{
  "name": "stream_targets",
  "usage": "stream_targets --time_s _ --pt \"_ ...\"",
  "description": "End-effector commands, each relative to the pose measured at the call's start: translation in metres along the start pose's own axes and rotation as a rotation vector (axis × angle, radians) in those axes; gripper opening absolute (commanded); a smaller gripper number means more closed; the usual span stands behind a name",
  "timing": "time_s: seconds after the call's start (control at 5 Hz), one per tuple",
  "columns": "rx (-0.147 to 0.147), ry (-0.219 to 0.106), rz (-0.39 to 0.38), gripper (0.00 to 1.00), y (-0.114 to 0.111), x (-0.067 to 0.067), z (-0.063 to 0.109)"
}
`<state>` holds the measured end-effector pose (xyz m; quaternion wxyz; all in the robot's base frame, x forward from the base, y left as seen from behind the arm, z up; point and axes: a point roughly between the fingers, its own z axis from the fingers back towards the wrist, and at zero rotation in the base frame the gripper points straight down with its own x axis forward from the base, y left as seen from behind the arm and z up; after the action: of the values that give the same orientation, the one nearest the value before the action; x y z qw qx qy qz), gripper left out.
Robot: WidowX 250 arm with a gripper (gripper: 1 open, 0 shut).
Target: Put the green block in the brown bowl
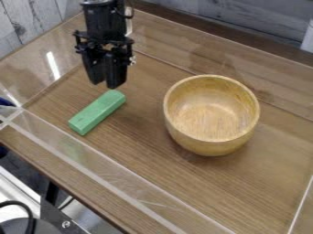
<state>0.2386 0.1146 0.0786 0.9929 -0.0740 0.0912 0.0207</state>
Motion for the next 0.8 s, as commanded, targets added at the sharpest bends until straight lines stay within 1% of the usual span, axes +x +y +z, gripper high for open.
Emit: stream_targets --time_s 0.0,0.2,0.4,0.6 --pt "0.059 -0.075 0.004 1.00 0.013 0.004 0.016" --pt "0.092 -0.093 0.014 1.00 0.025 0.007 0.011" --pt "0.099 -0.110 -0.008 1.00 0.032 0.001 -0.007" --pt "0.104 -0.139 -0.043 1.00 0.038 -0.008 -0.030"
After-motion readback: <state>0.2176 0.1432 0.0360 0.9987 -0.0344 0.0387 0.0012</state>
